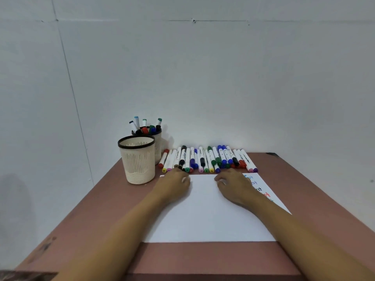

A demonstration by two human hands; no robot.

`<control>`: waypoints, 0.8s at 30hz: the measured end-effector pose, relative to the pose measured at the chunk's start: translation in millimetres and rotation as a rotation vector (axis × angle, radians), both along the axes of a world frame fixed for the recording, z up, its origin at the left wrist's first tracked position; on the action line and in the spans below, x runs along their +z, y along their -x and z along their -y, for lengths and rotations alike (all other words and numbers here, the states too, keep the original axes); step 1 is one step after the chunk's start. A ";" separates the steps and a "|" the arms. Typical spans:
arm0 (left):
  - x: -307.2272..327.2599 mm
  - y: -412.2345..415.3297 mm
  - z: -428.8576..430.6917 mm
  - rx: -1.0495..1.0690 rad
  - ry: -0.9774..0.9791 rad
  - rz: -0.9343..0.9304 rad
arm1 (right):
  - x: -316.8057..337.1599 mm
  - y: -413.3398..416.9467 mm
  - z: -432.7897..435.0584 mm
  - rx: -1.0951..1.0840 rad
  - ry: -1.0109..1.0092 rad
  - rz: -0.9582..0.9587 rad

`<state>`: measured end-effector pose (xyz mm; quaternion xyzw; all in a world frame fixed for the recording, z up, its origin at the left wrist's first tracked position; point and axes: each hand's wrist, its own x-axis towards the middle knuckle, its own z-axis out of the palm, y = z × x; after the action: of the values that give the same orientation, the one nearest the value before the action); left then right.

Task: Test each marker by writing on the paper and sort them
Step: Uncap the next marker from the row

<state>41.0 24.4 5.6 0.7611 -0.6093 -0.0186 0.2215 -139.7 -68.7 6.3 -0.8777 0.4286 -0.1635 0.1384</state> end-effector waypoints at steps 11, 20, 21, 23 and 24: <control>-5.8 -2.8 4.5 0.020 -0.024 0.113 | 36.8 -64.0 23.0 -0.104 0.207 -0.081; -7.9 -4.3 5.2 0.017 0.002 0.133 | 31.5 -87.1 26.0 -0.213 0.164 -0.056; -8.1 -4.2 5.5 0.016 -0.005 0.130 | 32.4 -86.6 25.6 -0.230 0.159 -0.011; -7.6 -3.7 5.6 0.023 -0.003 0.124 | 34.9 -83.1 25.0 -0.269 0.129 0.099; -7.4 -4.0 5.8 0.038 0.017 0.129 | 36.0 -79.7 24.5 -0.285 0.114 0.152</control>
<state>45.0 18.6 -1.7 0.7704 -0.6078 0.0397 0.1885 -60.0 -93.2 42.3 -0.7994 0.5273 -0.2715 0.0958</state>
